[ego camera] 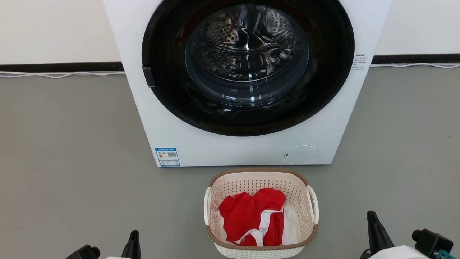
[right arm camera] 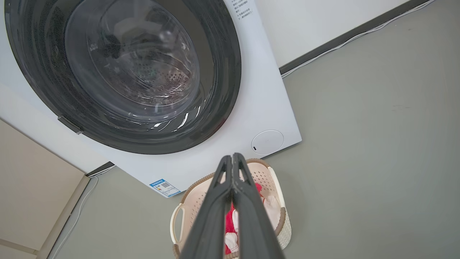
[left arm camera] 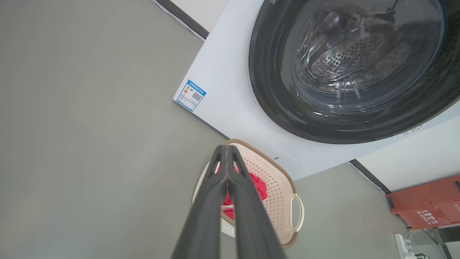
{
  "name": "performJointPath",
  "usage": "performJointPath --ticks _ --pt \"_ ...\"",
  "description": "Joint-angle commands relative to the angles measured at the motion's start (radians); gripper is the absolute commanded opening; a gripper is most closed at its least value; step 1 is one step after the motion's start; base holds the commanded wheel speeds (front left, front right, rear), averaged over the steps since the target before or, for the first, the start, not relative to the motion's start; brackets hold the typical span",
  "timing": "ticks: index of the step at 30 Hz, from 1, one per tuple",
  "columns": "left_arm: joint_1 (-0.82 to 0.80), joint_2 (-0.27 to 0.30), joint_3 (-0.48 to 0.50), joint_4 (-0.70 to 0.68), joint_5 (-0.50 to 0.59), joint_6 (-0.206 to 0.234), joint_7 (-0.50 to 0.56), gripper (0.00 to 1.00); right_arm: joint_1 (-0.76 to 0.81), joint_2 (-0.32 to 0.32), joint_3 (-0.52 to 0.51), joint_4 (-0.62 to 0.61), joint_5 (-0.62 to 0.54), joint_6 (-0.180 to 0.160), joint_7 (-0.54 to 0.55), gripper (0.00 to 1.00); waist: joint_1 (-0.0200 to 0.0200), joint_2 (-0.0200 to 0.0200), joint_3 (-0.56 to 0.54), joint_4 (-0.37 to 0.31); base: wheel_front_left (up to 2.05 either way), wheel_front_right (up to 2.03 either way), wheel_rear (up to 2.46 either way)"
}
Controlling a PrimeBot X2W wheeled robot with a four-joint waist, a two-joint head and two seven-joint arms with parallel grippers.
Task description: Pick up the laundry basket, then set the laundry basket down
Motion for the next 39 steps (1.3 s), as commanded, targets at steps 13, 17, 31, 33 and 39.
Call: performJointPath --ticks 13,17,31,33,39 --pt "-0.068 0.008 0.036 -0.052 -0.151 -0.03 0.041 0.0 -0.058 -0.007 -0.001 -0.05 0.189 0.003 0.041 0.0 -0.0001 0.0 0.004 -0.003 0.0 0.0 0.0" --pt "-0.071 0.009 0.041 -0.059 -0.191 -0.036 0.053 0.0 -0.061 -0.008 -0.001 -0.056 0.24 0.003 0.053 0.0 -0.0001 0.0 0.005 -0.004 0.0 0.0 0.0" --pt "-0.085 0.011 0.064 -0.084 -0.341 -0.06 0.097 0.0 -0.075 -0.008 -0.005 -0.078 0.432 0.004 0.096 0.0 -0.0001 0.0 0.01 -0.007 0.0 0.0 0.0" --pt "-0.087 0.011 0.067 -0.087 -0.36 -0.063 0.103 0.0 -0.077 -0.008 -0.005 -0.081 0.458 0.004 0.102 0.0 -0.0001 0.0 0.01 -0.007 0.0 0.0 0.0" --pt "-0.093 0.012 0.076 -0.097 -0.42 -0.073 0.121 0.0 -0.082 -0.009 -0.006 -0.091 0.534 0.004 0.119 0.0 -0.0001 0.0 0.012 -0.009 0.0 0.0 0.0"
